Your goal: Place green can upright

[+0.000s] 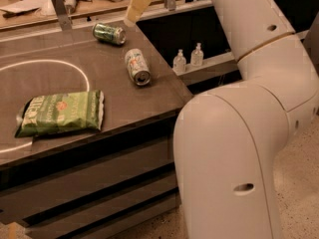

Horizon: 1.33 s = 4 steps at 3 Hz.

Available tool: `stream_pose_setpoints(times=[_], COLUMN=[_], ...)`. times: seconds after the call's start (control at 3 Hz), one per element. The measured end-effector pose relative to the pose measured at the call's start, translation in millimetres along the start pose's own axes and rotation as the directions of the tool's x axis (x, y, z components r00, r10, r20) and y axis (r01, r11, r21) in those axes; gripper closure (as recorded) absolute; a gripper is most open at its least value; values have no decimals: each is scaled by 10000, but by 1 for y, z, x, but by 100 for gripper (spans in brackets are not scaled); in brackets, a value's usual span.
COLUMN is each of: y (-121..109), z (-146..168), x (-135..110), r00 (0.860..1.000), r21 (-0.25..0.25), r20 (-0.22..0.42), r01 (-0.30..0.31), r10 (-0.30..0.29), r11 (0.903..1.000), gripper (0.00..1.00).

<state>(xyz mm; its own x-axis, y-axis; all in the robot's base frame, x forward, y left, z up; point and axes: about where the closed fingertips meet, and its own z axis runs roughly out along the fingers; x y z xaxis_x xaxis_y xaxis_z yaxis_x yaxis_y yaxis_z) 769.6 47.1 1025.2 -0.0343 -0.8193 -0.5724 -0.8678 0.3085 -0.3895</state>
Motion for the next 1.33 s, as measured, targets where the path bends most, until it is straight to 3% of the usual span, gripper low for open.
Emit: stream_pose_setpoints(times=[0.33, 0.67, 1.33], y=[-25, -39, -45], z=[40, 71, 113], x=[-10, -17, -30], r00=[9981, 9943, 9922], r21=[868, 1382, 1601], r20=[599, 1052, 1234], r01=[87, 45, -39], r10=[-140, -192, -161], r11=[9962, 9904, 9871], gripper=[0, 0, 0])
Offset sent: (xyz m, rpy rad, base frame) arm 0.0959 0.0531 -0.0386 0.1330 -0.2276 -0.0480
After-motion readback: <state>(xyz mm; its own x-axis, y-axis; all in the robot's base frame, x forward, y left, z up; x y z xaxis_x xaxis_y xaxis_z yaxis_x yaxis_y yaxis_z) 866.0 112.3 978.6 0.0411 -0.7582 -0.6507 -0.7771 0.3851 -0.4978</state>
